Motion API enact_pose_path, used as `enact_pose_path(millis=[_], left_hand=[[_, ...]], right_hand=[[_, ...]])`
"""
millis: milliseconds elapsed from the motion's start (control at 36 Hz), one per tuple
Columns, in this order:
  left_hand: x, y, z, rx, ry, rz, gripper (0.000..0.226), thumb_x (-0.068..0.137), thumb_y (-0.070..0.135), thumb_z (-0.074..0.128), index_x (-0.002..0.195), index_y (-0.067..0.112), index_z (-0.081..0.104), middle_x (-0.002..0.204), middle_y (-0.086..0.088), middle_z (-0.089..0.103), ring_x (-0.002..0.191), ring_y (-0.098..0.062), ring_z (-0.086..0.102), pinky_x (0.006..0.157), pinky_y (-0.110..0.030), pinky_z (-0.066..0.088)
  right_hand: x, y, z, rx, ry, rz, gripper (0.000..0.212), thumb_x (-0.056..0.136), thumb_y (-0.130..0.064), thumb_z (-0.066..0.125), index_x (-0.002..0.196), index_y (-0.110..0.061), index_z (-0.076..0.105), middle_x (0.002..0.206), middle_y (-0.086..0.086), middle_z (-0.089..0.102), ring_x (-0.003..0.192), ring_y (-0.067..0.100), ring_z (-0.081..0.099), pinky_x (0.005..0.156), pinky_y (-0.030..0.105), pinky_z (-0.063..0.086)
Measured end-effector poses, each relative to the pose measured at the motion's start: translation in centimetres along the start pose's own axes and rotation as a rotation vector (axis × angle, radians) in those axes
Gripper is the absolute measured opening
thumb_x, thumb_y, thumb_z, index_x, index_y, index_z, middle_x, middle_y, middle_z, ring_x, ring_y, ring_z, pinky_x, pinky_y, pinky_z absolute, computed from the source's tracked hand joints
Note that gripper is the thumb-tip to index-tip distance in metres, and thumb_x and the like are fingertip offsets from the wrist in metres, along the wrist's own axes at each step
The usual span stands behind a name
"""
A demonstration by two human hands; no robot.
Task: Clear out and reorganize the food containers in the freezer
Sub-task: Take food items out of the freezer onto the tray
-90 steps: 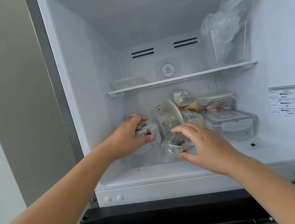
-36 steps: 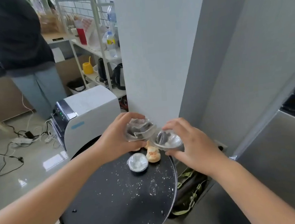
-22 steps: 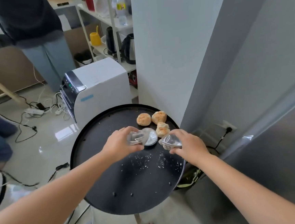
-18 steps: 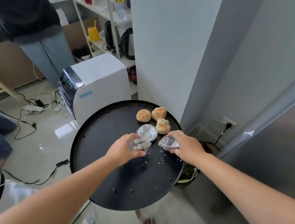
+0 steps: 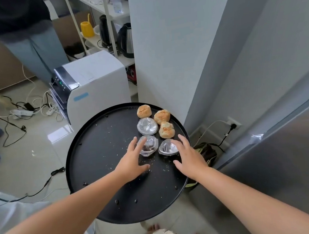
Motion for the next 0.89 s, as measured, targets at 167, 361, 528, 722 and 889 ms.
enact_pose_path(millis=[167,361,528,722,889], left_hand=[[-1.8,-1.1,0.2,0.156,0.123,0.089,0.084,0.082,0.037,0.062,0.145,0.041,0.006,0.158,0.005,-0.005,0.137,-0.025,0.032,0.108,-0.037,0.034],[-2.3,-0.8,1.5,0.561,0.053,0.327,0.079,0.086,0.044,0.046,0.148,0.033,-0.001,0.152,0.004,-0.027,0.144,-0.021,-0.018,0.115,-0.04,-0.01],[-0.8,-0.1,1.8,0.617,0.0,0.266,0.081,0.087,0.047,0.045,0.149,0.028,-0.005,0.152,0.002,-0.031,0.14,-0.021,-0.025,0.114,-0.044,-0.01],[1.3,0.7,0.8,0.609,-0.052,0.22,0.086,0.086,0.043,0.051,0.149,0.028,-0.004,0.154,0.001,-0.025,0.145,-0.023,-0.013,0.116,-0.046,0.001],[2.2,1.3,0.3,0.573,-0.055,0.193,0.087,0.085,0.043,0.053,0.149,0.029,-0.003,0.157,0.0,-0.018,0.146,-0.024,-0.007,0.116,-0.047,0.005]], right_hand=[[-1.8,0.6,0.0,-0.074,0.098,-0.041,0.055,0.09,-0.028,0.053,0.14,-0.026,0.029,0.155,0.004,0.01,0.134,0.024,0.033,0.108,0.036,0.03],[-3.5,0.3,2.5,-0.211,0.02,-0.2,0.068,0.094,-0.034,0.045,0.15,-0.03,0.007,0.158,0.005,-0.016,0.146,0.025,-0.005,0.115,0.036,-0.005],[-2.9,0.2,3.4,-0.238,-0.021,-0.147,0.075,0.096,-0.037,0.044,0.149,-0.031,-0.007,0.144,-0.001,-0.04,0.145,0.026,-0.013,0.114,0.039,-0.008],[-0.9,-0.3,2.8,-0.253,-0.028,-0.098,0.075,0.095,-0.036,0.045,0.15,-0.029,-0.006,0.15,0.003,-0.034,0.146,0.027,-0.013,0.116,0.041,-0.006],[0.4,-0.6,2.2,-0.238,-0.042,-0.065,0.075,0.096,-0.035,0.046,0.15,-0.029,-0.006,0.154,0.007,-0.029,0.146,0.028,-0.011,0.117,0.043,-0.003]])
Point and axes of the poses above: each hand's wrist, its own x-axis towards the middle knuckle, its own z-axis out of the palm, y = z × x, the point moved 2 cm from there along x, towards the middle knuckle
